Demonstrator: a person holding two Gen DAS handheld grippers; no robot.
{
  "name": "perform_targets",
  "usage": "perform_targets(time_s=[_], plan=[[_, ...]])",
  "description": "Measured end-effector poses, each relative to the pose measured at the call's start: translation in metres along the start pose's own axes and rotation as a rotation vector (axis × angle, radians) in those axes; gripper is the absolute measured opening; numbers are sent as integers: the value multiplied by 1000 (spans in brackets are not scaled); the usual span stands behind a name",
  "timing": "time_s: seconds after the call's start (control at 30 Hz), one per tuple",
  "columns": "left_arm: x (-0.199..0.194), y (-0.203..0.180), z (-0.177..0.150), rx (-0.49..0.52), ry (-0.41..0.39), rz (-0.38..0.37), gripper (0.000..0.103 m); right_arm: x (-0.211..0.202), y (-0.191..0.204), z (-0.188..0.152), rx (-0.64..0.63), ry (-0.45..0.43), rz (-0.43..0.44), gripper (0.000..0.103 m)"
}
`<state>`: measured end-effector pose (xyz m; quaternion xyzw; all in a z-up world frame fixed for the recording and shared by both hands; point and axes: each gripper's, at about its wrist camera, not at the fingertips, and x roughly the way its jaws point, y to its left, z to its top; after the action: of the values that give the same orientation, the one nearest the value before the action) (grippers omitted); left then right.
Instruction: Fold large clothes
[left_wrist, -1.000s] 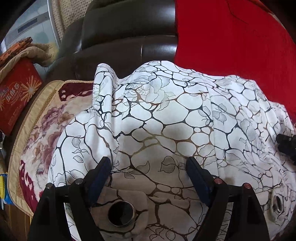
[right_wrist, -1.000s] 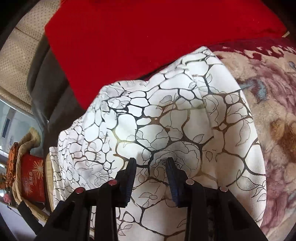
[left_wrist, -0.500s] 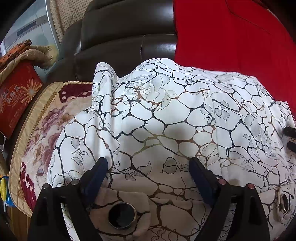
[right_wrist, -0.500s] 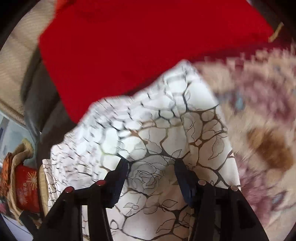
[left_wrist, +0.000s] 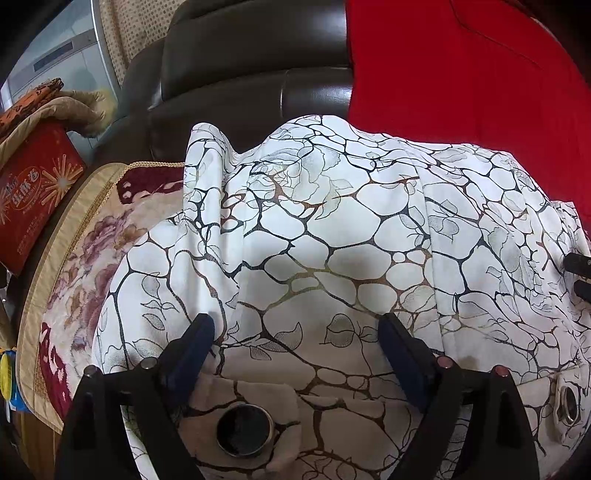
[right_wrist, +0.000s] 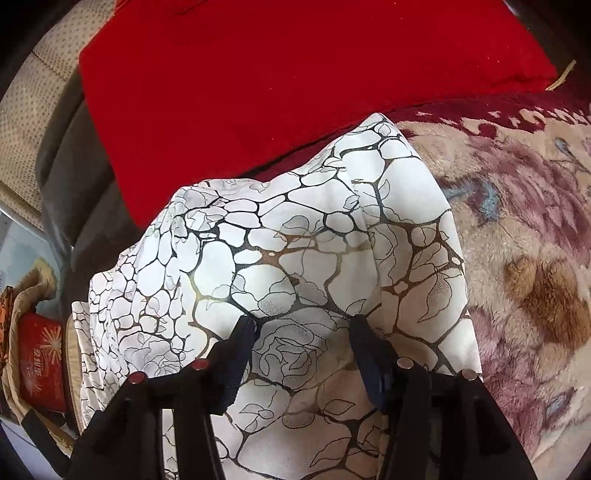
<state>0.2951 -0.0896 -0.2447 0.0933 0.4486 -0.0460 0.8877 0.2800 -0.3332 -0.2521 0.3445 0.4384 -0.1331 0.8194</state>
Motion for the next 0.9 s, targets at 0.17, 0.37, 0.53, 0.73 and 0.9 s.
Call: perform_targets(time_s=[0.17,0.37,0.53,0.73,0.9], plan=[[0,1,0,0,-3,-6,91,-16,6,-7,-11,-70,47,58],[1,0,1,2,-8,-8,92,-34,48,-23,-162,-129,178,58],[1,1,0,6,-16,-14,92,-25,72,-38,-235,-82,210,58],[3,0,0,16,-11,-9,93,17,73,-49,-222,92,126,59],[4,0,0,15,-11,-11,93,17,73,-50,-223,86,130,59]])
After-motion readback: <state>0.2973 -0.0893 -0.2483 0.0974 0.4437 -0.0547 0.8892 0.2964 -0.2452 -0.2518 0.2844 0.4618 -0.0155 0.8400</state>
